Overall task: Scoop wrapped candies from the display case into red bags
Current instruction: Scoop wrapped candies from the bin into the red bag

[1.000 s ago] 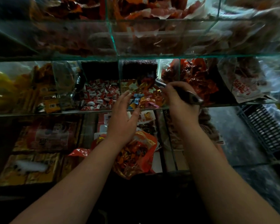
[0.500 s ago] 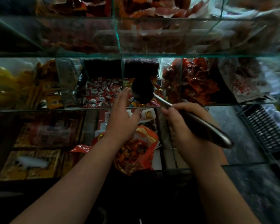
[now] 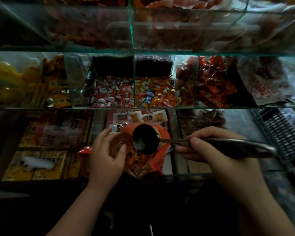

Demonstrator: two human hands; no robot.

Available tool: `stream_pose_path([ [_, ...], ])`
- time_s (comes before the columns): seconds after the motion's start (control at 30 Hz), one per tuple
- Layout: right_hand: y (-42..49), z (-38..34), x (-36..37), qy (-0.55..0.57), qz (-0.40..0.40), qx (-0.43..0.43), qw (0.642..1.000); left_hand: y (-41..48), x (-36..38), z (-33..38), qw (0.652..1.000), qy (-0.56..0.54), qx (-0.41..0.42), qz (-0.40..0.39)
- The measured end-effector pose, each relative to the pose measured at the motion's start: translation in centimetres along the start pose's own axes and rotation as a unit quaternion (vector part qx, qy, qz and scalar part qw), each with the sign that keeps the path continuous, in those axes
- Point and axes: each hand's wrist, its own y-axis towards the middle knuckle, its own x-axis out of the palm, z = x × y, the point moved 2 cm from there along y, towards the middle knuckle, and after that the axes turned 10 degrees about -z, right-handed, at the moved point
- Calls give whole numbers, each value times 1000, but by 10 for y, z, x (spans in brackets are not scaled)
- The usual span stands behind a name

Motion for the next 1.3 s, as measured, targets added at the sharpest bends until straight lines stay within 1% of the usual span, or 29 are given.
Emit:
stream_pose_path([
  [0.07,1,5,5,-73,-33,18,997,-4,-2,-12,999,45,-6,-21],
  [0.17,0,12,20,-207,-86,23,974,-8,1,-16,996,67,18,-55],
  [0.27,10,33,39,-282,-102,14,954,-10,7,-13,995,65,16,-73],
  [0.37,24,69,58,-347,-112,0,931,-10,9,-11,994,55,-10,-93],
  [0.43,30,92,68,-315,-76,28,946,-10,9,-10,992,44,-37,-110],
  [0.5,36,111,75,-232,-35,73,969,-11,8,-8,991,27,-55,-118],
  [0.57,43,121,81,-138,3,125,982,-12,8,-7,990,25,-64,-125],
  [0.63,50,122,82,-85,54,158,982,-12,7,-8,988,33,-69,-132],
  [0.73,52,113,73,-45,98,184,977,-13,7,-8,987,22,-68,-142],
  [0.8,48,109,63,-34,102,187,977,-14,7,-7,987,13,-64,-145],
  [0.83,46,108,60,-58,87,179,978,-15,7,-8,988,13,-63,-144],
  [0.9,43,109,64,-109,38,161,980,-16,8,-10,988,17,-60,-141],
  [0.97,40,114,76,-133,-14,149,980,-17,10,-11,988,19,-58,-144],
  [1.0,39,116,81,-133,-18,146,980,-17,10,-10,987,17,-59,-147],
  [1.03,39,118,83,-122,-5,148,981,-17,11,-10,987,14,-60,-147],
  [1.1,40,117,76,-61,55,170,982,-16,11,-10,988,10,-58,-146],
  [1.17,38,111,61,14,122,212,969,-16,10,-11,987,9,-61,-146],
  [1.23,36,106,47,92,139,239,957,-16,10,-12,987,8,-61,-147],
  [1.3,32,103,35,131,146,246,949,-15,10,-10,986,14,-61,-152],
])
